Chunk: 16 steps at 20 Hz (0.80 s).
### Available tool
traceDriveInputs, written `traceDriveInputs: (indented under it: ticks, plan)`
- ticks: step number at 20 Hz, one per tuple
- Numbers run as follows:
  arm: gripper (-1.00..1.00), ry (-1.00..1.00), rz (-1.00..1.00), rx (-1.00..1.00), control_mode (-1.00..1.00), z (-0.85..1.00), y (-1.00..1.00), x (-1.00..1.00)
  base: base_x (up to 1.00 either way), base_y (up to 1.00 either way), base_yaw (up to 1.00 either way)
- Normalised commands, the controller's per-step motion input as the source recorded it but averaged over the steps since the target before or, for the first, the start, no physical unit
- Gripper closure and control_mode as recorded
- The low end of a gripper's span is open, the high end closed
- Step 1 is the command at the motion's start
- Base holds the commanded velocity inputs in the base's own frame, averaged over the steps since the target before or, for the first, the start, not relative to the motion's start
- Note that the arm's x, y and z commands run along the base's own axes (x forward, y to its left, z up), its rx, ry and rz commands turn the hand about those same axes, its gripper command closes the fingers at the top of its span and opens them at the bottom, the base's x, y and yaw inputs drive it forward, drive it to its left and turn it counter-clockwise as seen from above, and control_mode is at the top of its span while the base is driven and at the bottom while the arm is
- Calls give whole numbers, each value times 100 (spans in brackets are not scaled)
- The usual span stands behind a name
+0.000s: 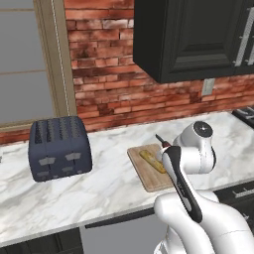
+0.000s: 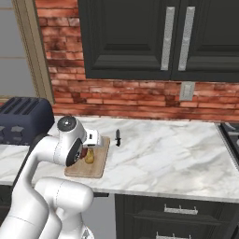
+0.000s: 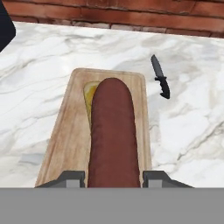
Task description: Retrieve the sausage and cheese from the fridge and place them on the cutting board on the counter.
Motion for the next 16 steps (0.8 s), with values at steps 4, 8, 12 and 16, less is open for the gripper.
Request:
traceDriveInputs:
  ticks: [4, 8, 12, 16]
  plan:
    - [100, 0, 0, 0, -100, 0, 0, 0, 0, 0, 0]
    - [100, 5, 10, -4, -100, -16, -2, 13, 0, 0, 0]
    - [100, 13, 28, -2, -100, -26, 14, 20, 0, 0, 0]
    - [100, 15, 24, -5, -100, -16, 49, 32, 0, 0, 0]
